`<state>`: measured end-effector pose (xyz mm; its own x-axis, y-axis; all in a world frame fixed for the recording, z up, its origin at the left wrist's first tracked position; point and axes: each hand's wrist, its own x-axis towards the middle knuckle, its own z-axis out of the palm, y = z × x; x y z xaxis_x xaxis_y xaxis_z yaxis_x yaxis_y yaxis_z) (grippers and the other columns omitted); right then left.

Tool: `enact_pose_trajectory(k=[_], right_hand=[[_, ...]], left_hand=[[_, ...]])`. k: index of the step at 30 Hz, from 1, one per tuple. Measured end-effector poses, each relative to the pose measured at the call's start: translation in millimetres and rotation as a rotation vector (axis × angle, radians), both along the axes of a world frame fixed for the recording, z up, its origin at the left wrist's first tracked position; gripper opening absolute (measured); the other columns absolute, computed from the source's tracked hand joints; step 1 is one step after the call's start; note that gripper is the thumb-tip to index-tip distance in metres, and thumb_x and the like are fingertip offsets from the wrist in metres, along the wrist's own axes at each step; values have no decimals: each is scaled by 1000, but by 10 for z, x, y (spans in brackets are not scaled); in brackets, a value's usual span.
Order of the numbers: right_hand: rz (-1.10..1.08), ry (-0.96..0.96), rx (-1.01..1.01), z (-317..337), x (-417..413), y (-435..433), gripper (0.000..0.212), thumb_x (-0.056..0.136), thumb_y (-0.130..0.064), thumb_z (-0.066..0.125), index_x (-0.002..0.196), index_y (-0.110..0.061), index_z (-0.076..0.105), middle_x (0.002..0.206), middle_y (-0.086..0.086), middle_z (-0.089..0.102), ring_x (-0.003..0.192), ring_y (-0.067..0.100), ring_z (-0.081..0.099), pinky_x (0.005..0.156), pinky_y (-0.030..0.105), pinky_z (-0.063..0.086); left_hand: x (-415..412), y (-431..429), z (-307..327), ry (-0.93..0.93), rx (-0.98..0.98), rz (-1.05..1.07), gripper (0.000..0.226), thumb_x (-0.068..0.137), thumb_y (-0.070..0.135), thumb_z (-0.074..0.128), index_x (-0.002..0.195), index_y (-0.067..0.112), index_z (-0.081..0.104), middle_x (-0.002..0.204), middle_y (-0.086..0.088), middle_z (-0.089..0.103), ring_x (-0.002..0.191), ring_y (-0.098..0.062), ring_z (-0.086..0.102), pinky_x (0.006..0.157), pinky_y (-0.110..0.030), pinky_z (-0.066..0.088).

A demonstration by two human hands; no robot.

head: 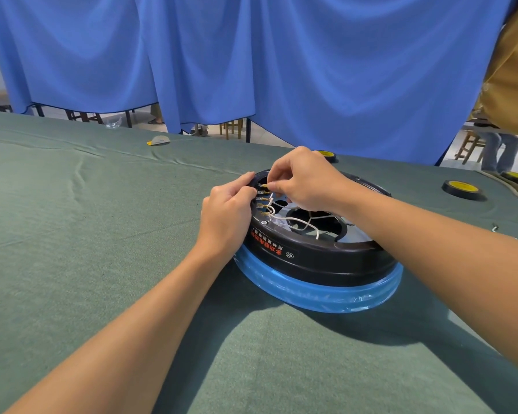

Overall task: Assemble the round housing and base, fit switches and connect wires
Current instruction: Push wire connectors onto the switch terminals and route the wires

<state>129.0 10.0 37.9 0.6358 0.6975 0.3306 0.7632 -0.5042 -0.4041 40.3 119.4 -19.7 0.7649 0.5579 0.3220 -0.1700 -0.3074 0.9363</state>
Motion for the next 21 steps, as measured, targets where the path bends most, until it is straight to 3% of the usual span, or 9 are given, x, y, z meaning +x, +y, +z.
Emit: enact_pose_trajectory(k=[2,3,6,9,12,15,17,21], right_hand=[[12,-6,1,12,0,-1,10,92,-16,65,91,-13,74,79,-3,63,88,19,57,79,32,51],[15,-10,2,12,2,-1,10,91,-16,65,92,-12,75,78,-4,62,87,18,56,78,31,50],[27,-21,11,11,2,6,13,91,-13,65,96,-11,77,80,-3,64,86,15,58,74,26,47],[37,-33,18,15,-4,18,15,91,-10,64,99,-10,77,84,-1,66,89,15,61,77,26,50],[31,-47,15,5,-3,18,15,92,-12,64,100,-10,76,85,-1,63,86,14,58,73,25,48],[23,-80,-13,-7,-13,9,15,93,-16,62,98,-10,75,82,-2,58,85,17,54,71,27,45],[15,-107,-29,10,-36,-20,16,94,-17,60,100,-12,74,84,-2,58,86,17,55,71,25,42],[-25,-140,-1,96,-62,-245,16,93,-20,60,97,-15,75,84,-5,61,88,17,56,80,28,46]], left_hand=[[-4,-3,3,2,1,8,49,75,32,46,117,30,71,82,22,68,101,-19,66,97,-48,50],[-10,-6,8,9,2,5,46,75,32,45,112,35,73,80,22,67,100,-20,66,96,-49,50],[-24,-14,34,34,17,-10,38,76,32,44,80,61,69,71,22,65,98,-23,67,94,-49,51],[-29,-21,26,21,-1,-12,46,76,33,44,111,42,72,81,24,66,95,-14,66,95,-47,51],[-13,-10,11,5,13,-5,45,76,33,44,109,39,73,67,30,64,88,-6,64,94,-45,51],[-24,-25,21,-7,28,-9,46,77,31,44,114,31,72,71,27,64,95,-17,66,95,-47,51],[-22,-22,17,-14,34,-24,38,85,26,47,114,31,71,74,28,65,94,-14,65,92,-44,53],[-25,-7,0,-31,84,38,37,95,12,51,128,18,66,102,29,68,98,6,61,85,-14,45]])
